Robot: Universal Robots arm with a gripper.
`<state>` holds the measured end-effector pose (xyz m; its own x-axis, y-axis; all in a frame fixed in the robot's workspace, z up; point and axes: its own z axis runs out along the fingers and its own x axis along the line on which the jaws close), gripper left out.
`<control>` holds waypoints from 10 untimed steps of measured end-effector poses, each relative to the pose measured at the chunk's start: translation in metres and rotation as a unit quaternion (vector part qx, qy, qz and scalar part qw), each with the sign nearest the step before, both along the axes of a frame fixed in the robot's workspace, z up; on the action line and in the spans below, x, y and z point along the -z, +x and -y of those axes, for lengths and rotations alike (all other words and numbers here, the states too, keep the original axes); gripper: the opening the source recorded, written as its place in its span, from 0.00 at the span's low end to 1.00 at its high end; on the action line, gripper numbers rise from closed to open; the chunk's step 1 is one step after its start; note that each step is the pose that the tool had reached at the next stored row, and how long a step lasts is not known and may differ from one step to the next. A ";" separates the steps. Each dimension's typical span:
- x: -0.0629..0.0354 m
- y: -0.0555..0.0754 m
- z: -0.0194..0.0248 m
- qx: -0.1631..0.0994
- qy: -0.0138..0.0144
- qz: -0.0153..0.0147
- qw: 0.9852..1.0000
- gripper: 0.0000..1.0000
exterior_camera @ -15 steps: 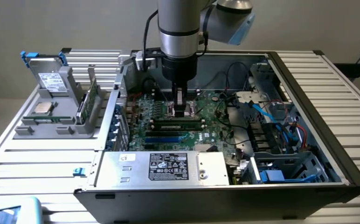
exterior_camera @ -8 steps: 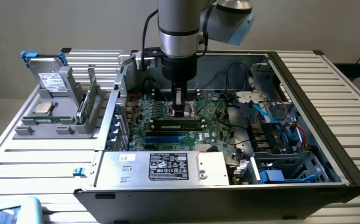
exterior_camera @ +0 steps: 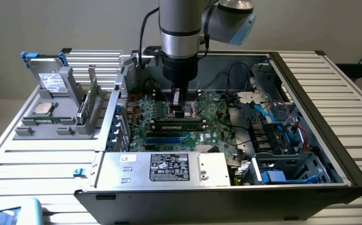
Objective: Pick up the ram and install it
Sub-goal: 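Press down the ram until it locks into place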
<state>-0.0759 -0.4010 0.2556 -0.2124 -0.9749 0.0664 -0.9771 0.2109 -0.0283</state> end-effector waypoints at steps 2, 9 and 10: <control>0.0002 0.000 0.0000 0.018 0.000 0.000 1.000 0.11; 0.0009 0.000 0.0000 0.075 0.000 0.000 0.997 0.11; 0.0010 0.000 0.0000 0.083 0.000 0.000 0.997 0.11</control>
